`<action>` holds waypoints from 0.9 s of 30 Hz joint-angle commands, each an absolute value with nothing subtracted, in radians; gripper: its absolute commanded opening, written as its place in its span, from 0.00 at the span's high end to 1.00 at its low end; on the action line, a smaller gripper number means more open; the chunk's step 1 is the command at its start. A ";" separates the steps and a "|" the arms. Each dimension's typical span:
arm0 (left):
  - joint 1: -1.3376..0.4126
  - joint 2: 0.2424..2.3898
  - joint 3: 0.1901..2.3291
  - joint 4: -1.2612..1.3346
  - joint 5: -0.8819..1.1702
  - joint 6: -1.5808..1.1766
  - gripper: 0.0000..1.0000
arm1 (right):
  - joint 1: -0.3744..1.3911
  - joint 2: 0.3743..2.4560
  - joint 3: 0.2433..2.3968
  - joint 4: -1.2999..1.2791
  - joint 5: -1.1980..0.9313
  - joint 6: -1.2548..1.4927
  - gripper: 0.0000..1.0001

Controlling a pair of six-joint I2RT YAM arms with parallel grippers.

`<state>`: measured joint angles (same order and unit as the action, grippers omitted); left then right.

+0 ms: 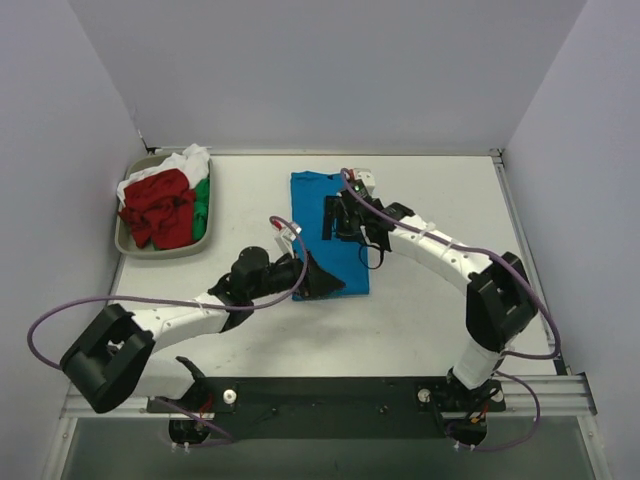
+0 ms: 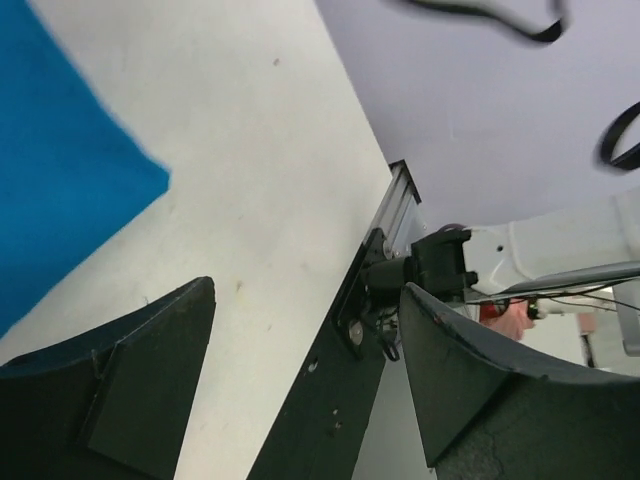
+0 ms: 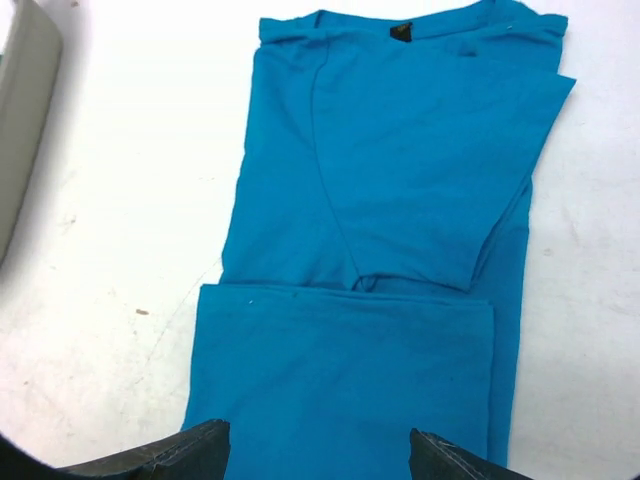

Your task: Fold and stack the t-shirts

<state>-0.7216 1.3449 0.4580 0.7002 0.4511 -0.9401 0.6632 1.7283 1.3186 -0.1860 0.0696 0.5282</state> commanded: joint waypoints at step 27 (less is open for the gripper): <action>-0.563 1.318 0.543 0.074 0.278 -0.687 0.16 | 0.595 1.269 0.727 -0.156 0.083 0.626 0.30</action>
<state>-0.5972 1.3869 0.5968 0.1219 0.3016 -0.6945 0.6060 1.3182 0.7769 -0.1345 0.0677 0.5991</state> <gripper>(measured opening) 0.837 0.706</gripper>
